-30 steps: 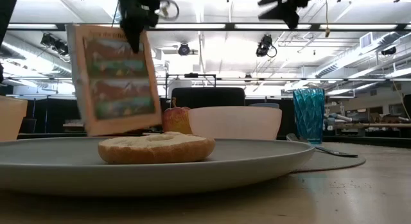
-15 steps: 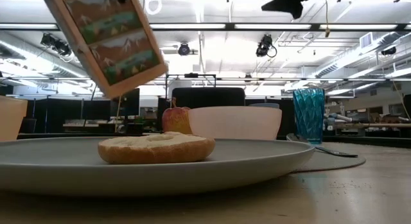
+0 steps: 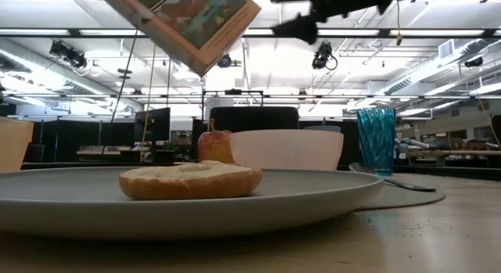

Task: Arrange a breakfast setting
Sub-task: Pour the yellow cereal into the light orange bowl

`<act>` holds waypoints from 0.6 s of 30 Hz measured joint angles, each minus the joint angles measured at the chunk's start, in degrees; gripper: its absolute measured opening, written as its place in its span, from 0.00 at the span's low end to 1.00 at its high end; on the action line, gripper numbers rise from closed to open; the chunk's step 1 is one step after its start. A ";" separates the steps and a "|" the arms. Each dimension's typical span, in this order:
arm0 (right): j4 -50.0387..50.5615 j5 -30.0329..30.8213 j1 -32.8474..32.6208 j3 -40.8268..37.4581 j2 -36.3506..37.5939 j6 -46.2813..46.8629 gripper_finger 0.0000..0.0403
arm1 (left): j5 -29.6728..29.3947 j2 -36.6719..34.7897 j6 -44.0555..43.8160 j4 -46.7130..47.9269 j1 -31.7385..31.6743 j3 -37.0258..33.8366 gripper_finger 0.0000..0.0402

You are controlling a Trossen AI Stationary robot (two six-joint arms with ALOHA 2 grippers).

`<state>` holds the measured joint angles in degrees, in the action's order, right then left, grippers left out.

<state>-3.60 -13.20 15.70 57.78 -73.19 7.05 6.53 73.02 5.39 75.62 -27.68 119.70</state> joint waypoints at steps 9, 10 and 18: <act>-17.87 -3.25 2.47 0.00 -6.72 1.06 0.98 | 1.66 -0.01 -3.30 -4.40 5.26 0.00 0.01; -18.71 -3.30 2.59 0.00 -7.16 1.57 0.99 | 1.93 0.00 -3.60 -4.81 5.82 0.00 0.01; -28.87 -12.98 2.83 -0.02 -7.28 5.29 0.98 | 3.18 0.33 -4.81 -9.61 8.53 0.00 0.01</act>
<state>-32.47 -26.18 18.52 57.76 -80.47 12.34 9.72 73.35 0.58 66.01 -19.15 119.70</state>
